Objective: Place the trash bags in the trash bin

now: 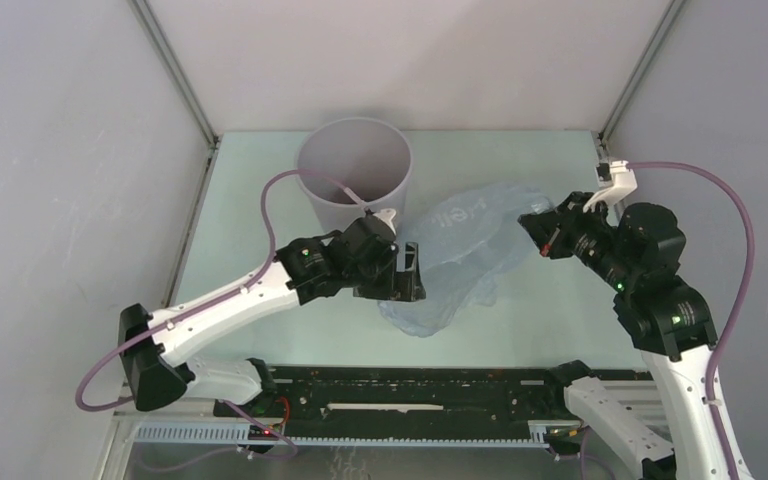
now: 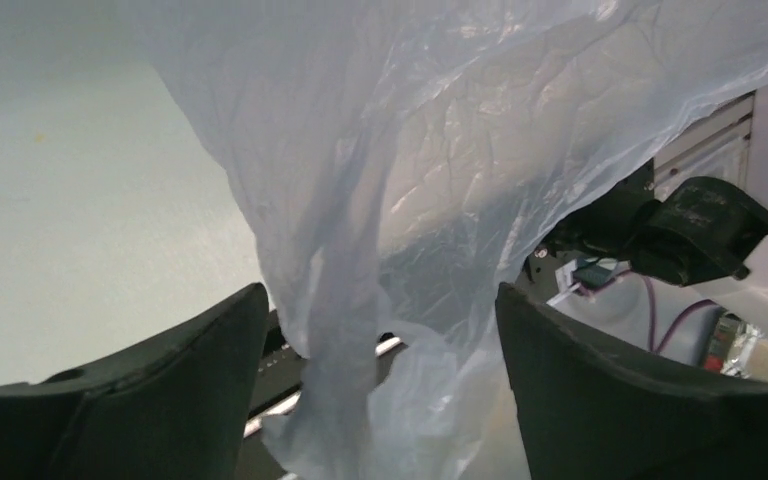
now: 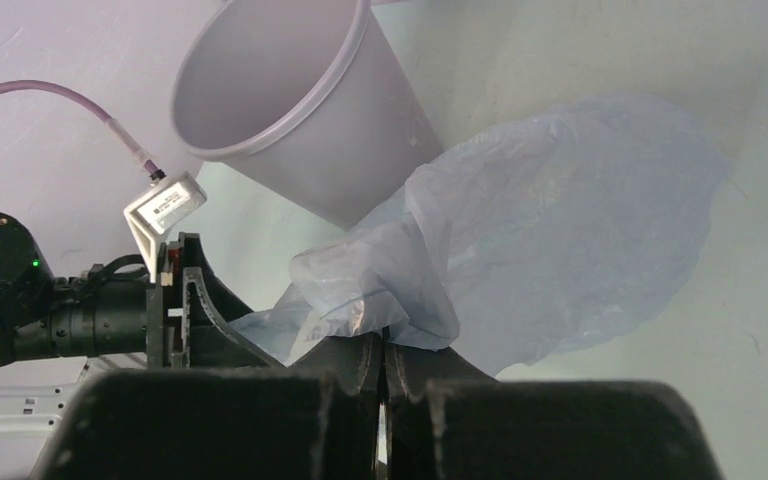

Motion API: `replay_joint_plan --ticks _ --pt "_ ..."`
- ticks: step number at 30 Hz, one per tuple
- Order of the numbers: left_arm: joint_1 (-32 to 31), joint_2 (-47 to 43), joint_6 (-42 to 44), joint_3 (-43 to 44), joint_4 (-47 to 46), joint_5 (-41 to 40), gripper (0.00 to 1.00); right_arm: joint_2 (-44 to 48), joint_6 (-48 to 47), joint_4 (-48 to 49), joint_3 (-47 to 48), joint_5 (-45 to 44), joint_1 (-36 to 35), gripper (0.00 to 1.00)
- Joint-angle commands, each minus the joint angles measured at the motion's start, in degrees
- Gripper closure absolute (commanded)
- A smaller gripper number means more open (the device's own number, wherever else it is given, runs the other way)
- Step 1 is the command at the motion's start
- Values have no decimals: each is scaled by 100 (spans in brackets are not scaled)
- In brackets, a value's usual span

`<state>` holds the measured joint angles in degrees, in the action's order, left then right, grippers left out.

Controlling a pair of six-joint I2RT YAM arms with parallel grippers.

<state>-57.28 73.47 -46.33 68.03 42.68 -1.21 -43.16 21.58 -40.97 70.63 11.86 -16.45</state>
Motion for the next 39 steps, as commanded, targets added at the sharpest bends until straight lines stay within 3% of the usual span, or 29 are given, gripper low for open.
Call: replay_joint_plan --ticks 1,5,12,15,18,24,29,36,39 --pt "15 -438 266 615 180 -424 4 226 105 7 12 -128 116 100" --pt "730 -1243 -457 355 -270 -353 0 397 207 -129 12 -105 159 100" --pt "2445 -2711 -2788 -1157 -1967 -517 4 712 313 -310 12 -249 168 100" --pt "2713 -2960 -3356 -1552 -2691 -1159 0 816 335 -369 13 -333 177 100" --pt "3008 -2713 -3897 -1431 -2529 -1135 4 914 351 -352 12 -387 177 100" --pt "3303 -1837 -4170 -830 -2109 -749 8 935 335 -317 87 -446 177 100" --pt "3350 -1667 -4413 -668 -1715 -938 11 922 264 -344 194 -535 177 100" --pt "3438 -1510 -4323 -844 -2105 -698 41 934 224 -360 197 -622 186 100" --pt "3438 -1459 -4241 -798 -2075 -681 46 927 230 -338 198 -623 187 100"
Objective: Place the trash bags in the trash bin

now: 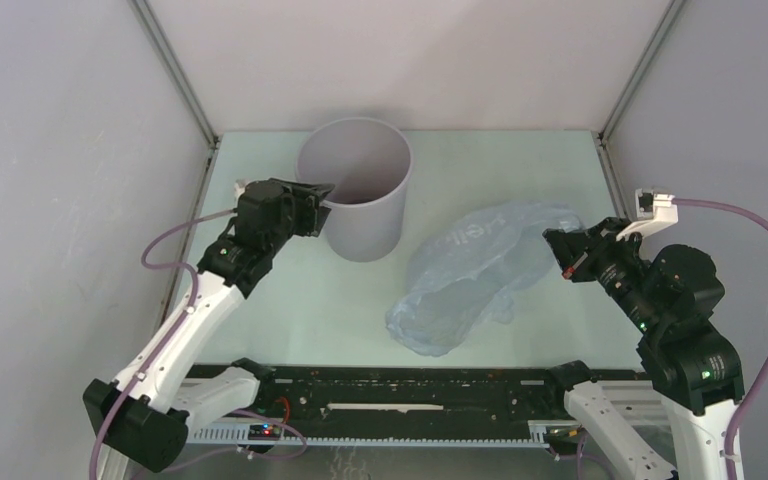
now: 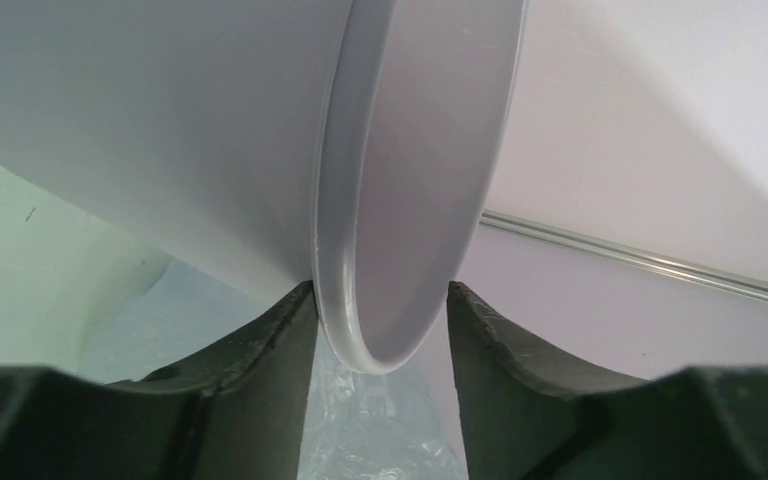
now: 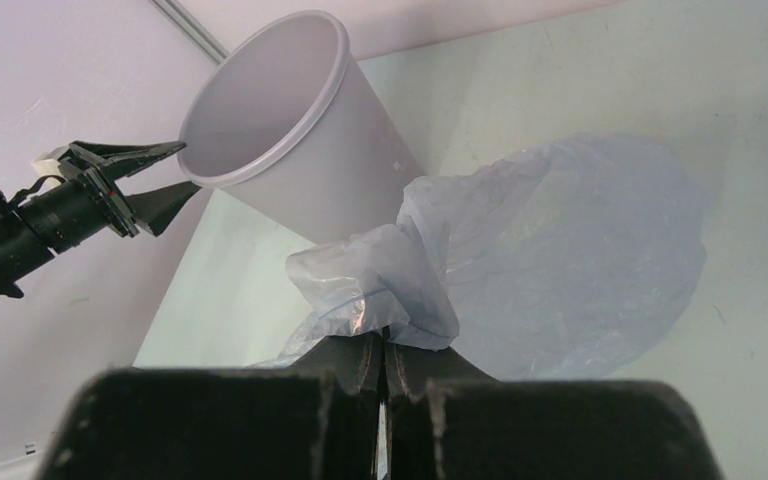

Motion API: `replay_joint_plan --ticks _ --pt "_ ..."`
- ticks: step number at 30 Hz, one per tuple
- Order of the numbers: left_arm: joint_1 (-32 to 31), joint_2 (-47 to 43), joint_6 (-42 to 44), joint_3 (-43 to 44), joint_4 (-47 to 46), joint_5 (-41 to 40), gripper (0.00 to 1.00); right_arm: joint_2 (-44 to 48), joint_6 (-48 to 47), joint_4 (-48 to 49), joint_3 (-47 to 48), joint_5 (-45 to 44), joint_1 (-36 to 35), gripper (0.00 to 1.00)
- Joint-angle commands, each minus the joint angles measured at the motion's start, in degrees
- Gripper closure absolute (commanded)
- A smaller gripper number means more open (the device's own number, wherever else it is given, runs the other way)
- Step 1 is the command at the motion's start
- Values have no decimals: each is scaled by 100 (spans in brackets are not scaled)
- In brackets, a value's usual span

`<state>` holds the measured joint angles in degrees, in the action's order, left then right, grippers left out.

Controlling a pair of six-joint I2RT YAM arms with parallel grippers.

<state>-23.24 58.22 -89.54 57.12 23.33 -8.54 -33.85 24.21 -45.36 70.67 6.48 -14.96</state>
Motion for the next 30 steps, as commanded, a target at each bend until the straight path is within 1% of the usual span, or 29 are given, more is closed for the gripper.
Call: replay_joint_plan --ticks 1,7,9,11,13,20,24,30 --pt "39 70 69 284 -134 61 48 -17 -35 103 192 -92 37 100" --pt "42 145 59 300 -118 197 64 -40 -56 147 192 -103 37 100" --pt "39 119 59 291 -125 218 73 -51 -49 143 195 -103 37 100" --pt "36 59 65 273 -110 233 83 -67 -56 137 192 -98 37 100" --pt "45 -19 23 222 -110 295 88 -71 -62 133 192 -93 37 100" --pt "33 -529 -126 -46 9 430 94 -71 -50 136 192 -73 38 100" --pt "31 -924 -358 -347 75 585 94 -77 -12 133 192 -34 46 100" --pt "8 -1413 -560 -1033 23 809 93 -113 18 98 192 -9 50 100"
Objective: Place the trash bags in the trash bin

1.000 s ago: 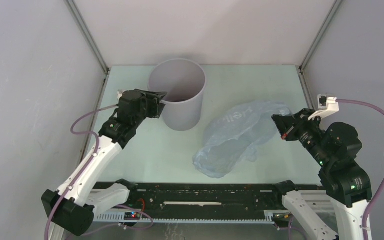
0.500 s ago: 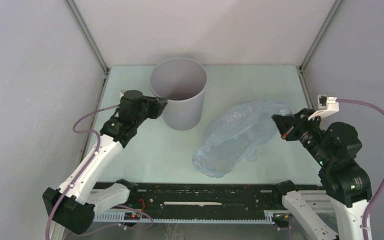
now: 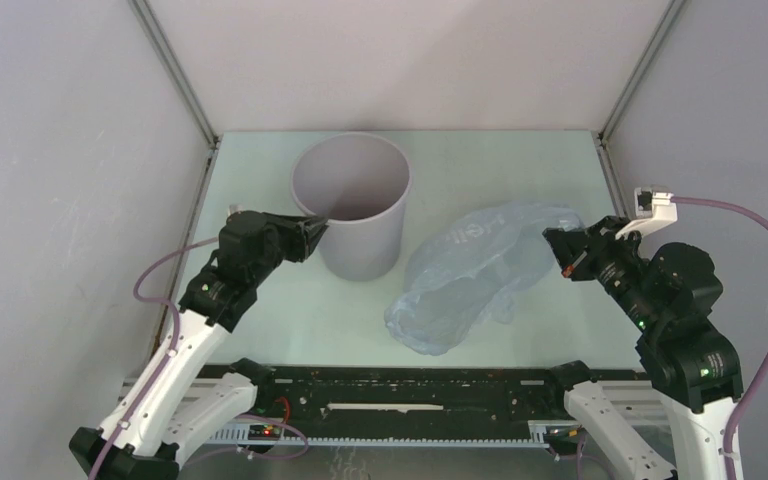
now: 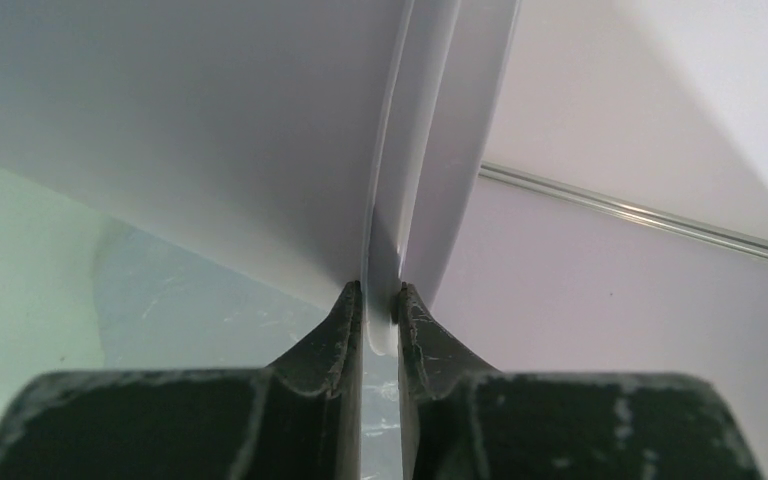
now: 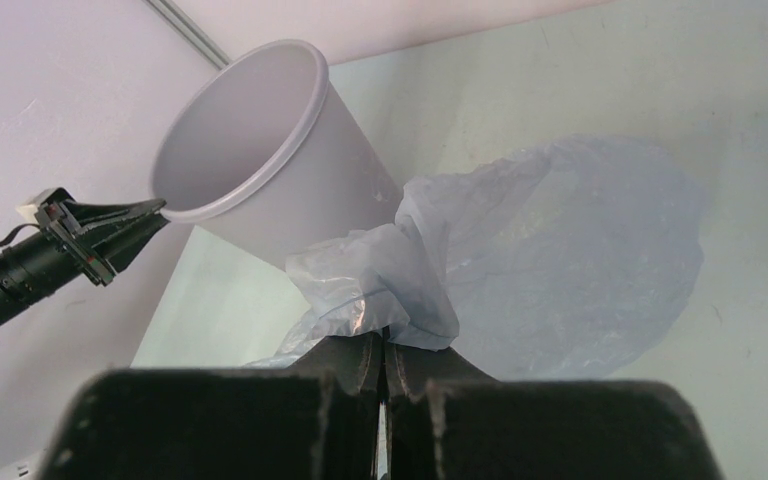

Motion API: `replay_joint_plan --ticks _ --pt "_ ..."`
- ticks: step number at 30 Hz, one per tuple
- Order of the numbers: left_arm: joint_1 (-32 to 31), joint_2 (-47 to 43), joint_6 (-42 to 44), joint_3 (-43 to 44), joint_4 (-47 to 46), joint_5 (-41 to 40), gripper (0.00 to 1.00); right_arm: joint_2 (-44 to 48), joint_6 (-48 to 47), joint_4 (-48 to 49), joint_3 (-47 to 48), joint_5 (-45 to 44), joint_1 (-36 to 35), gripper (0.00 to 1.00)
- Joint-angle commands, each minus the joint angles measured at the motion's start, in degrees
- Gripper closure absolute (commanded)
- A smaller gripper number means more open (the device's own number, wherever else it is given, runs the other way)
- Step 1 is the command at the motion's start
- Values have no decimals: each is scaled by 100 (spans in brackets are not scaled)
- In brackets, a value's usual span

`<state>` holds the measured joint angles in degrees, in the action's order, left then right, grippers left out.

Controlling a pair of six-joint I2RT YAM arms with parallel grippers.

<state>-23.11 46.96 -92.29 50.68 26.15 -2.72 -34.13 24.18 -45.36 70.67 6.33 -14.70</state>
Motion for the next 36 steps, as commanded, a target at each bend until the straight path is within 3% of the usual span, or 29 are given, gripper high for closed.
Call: replay_joint_plan --ticks 1,5,10,12,17,19,22,26,31,36 --pt "-27 -348 -300 -437 -260 228 92 -85 32 94 192 9 25 100" --pt "-40 -464 -357 -613 -320 613 86 -109 84 38 192 18 20 100" --pt "-11 -676 86 -664 -109 1057 35 -112 126 70 192 81 20 100" --pt "-5 -833 410 -641 1 1129 21 -105 138 72 192 93 20 100" --pt "10 -1232 1051 -719 109 1479 14 -94 140 -16 192 61 20 100" --pt "8 -1318 1478 -761 -277 1816 10 -94 124 -42 192 53 20 100" --pt "-182 -1138 2393 -449 -108 2043 8 -120 96 -34 192 53 20 100" --pt "-1108 -590 3166 16 248 1929 4 -161 71 -21 192 88 20 100" --pt "-2650 -30 3797 323 58 1182 5 -182 52 -55 192 62 20 100" --pt "-3085 811 4326 997 839 1076 0 -191 66 -116 192 43 20 100"
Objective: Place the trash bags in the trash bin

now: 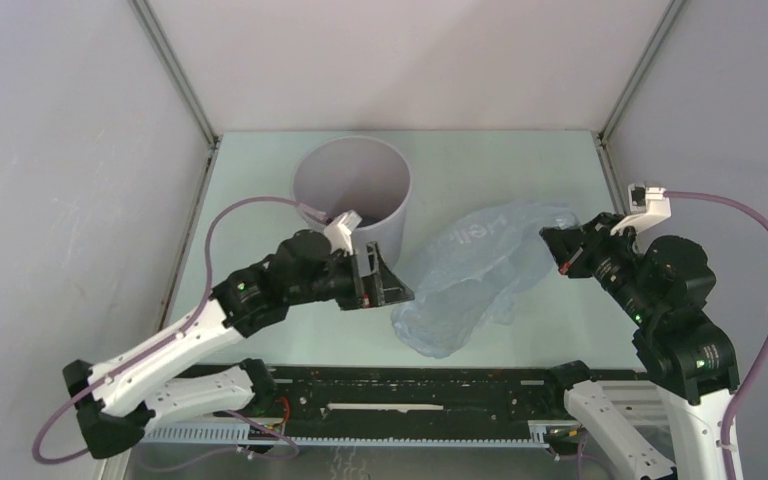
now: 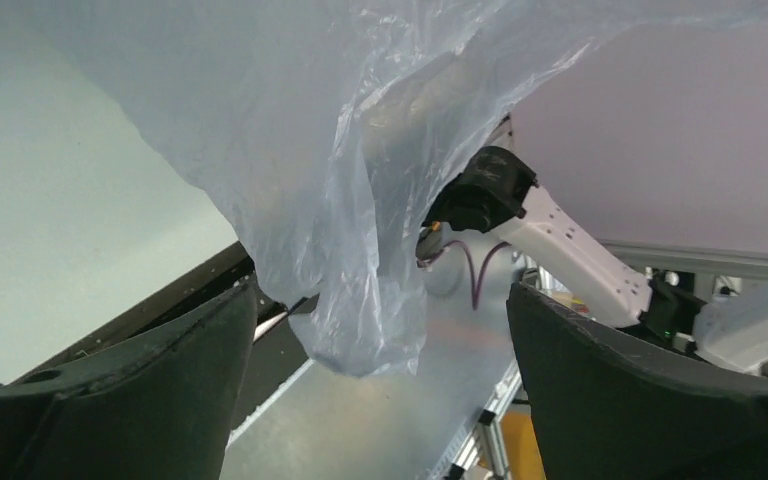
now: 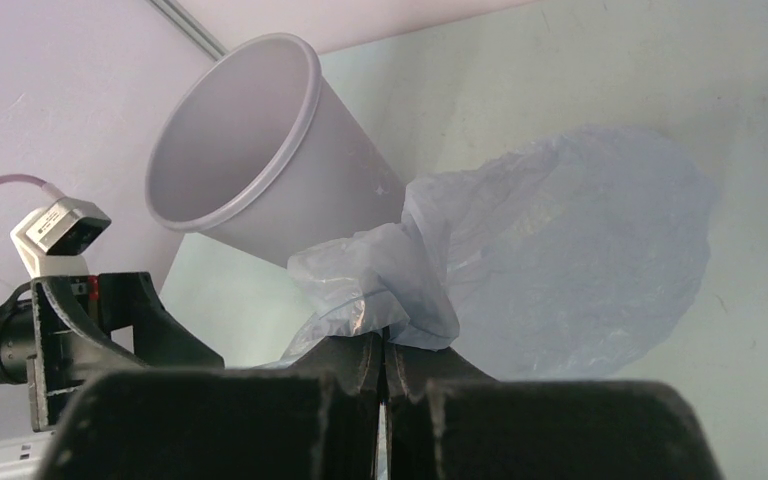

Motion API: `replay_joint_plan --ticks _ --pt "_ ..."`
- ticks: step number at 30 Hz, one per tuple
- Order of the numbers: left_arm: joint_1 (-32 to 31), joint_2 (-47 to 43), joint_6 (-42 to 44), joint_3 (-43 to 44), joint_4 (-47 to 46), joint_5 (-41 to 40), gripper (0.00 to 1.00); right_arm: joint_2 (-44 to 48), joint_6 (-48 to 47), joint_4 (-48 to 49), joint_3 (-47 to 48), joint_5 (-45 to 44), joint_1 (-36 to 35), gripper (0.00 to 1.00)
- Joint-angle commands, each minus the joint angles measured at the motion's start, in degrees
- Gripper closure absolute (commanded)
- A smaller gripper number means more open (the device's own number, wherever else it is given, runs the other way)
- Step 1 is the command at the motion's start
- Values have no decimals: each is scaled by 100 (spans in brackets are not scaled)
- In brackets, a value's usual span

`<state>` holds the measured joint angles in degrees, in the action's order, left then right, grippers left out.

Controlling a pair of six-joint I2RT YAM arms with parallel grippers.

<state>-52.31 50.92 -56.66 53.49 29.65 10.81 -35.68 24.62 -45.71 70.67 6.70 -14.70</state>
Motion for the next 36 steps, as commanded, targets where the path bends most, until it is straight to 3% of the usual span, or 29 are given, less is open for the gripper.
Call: replay_joint_plan --ticks 1,4,8,14,21,26,31,36 --pt "-254 583 871 843 624 -273 0 -35 29 -82 181 7 20 100" --pt "-495 1073 1083 1094 789 -73 1 -2 71 -54 121 2 20 100" --pt "-596 1689 1258 1485 1436 -144 9 16 99 -35 96 15 20 100" --pt "-613 1862 1319 1493 1613 -81 19 50 104 -33 96 -17 25 100" --pt "-617 2224 1632 2003 1741 35 69 89 119 54 98 24 30 100" --pt "-607 2408 2026 3295 1711 -283 98 199 154 100 161 -33 28 100" --pt "-604 2911 2600 5007 1398 -529 100 332 169 314 377 3 33 100" --pt "-596 3572 3070 6855 1201 -601 100 442 312 1143 688 83 28 100"
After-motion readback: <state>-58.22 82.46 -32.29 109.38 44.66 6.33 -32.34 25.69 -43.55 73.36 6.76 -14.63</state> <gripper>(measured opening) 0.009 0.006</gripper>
